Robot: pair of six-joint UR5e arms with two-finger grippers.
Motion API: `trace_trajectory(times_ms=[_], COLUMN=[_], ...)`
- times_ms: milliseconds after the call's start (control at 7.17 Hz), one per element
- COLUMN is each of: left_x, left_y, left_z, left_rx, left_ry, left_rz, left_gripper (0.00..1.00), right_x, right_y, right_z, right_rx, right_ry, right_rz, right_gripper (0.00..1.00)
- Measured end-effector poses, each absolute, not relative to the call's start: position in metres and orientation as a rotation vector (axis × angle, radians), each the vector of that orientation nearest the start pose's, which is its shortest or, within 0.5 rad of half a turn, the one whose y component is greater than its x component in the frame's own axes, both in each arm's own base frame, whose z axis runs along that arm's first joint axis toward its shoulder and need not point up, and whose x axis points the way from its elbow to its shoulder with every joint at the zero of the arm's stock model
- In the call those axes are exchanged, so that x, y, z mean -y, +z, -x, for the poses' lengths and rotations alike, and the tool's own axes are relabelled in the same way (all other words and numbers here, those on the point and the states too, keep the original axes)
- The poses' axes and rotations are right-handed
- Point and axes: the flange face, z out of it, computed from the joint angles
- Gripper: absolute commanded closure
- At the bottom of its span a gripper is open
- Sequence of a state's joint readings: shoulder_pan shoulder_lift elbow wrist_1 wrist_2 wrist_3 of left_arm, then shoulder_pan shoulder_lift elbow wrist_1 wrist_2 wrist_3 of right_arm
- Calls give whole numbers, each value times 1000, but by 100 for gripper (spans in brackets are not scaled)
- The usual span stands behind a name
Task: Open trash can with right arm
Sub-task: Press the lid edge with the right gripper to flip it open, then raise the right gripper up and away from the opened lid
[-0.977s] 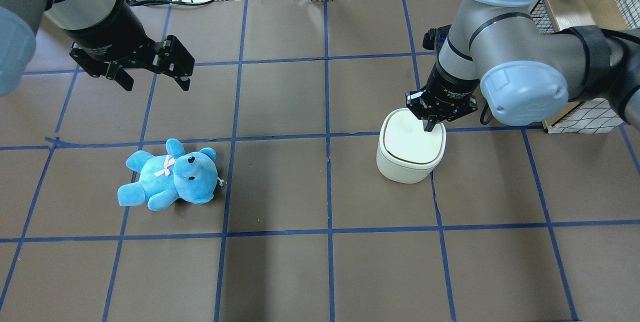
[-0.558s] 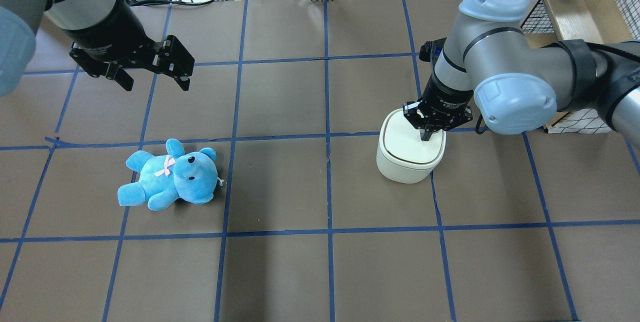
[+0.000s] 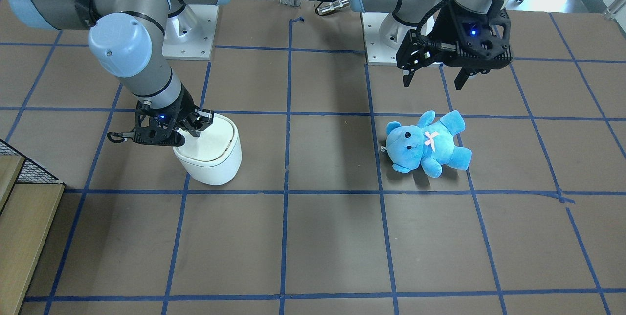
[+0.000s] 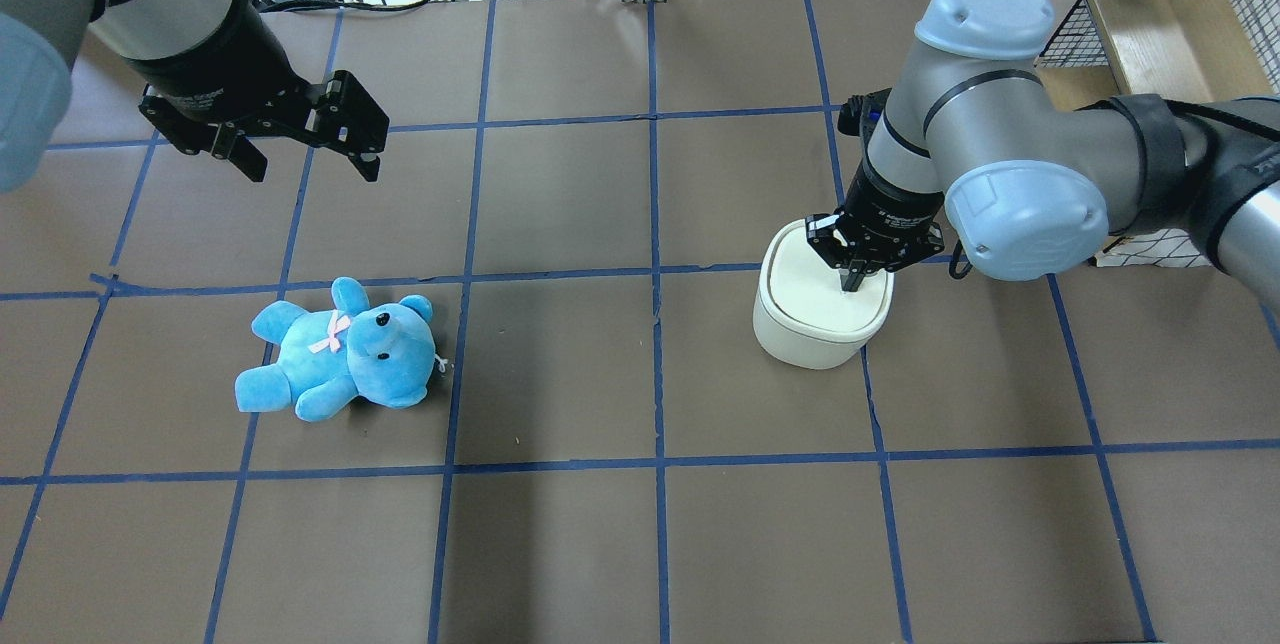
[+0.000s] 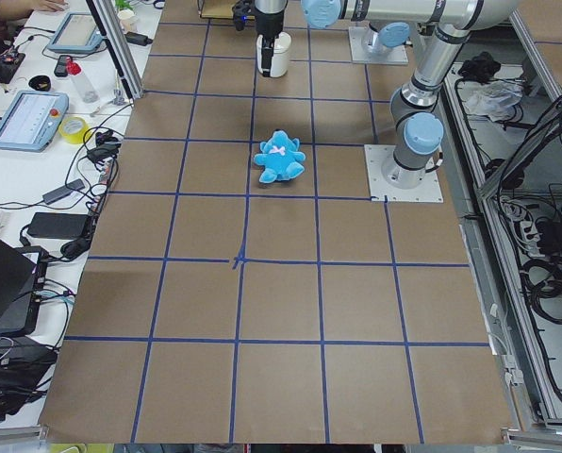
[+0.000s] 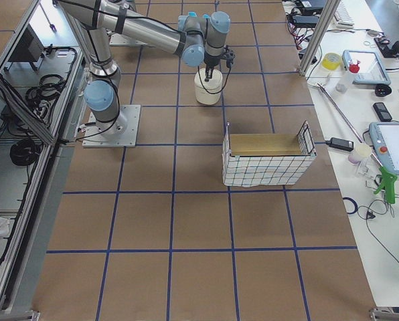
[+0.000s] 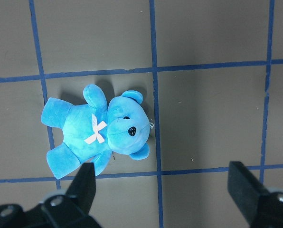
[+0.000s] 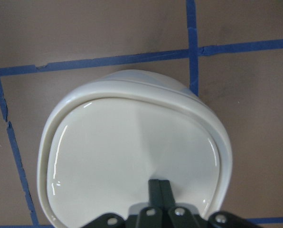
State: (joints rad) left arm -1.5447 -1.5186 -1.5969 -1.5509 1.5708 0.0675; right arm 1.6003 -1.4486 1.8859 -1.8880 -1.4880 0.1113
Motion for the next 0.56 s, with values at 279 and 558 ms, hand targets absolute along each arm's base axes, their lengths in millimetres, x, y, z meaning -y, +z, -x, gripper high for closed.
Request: trace_trajectory(times_ms=[279,558], left_x=[477,477], left_y=[502,502], left_z=[121,121], left_rx=[-3138,-3138], left_ry=[-72,-72], left_rz=[-65,-65], left_gripper=[0,0], right_x=[494,497], right_y=[324,344], right_z=[-156,-156], right_rx=[-3064,-3059], right_ry=[202,254], right_rz=[-142,-148], right_gripper=[100,100])
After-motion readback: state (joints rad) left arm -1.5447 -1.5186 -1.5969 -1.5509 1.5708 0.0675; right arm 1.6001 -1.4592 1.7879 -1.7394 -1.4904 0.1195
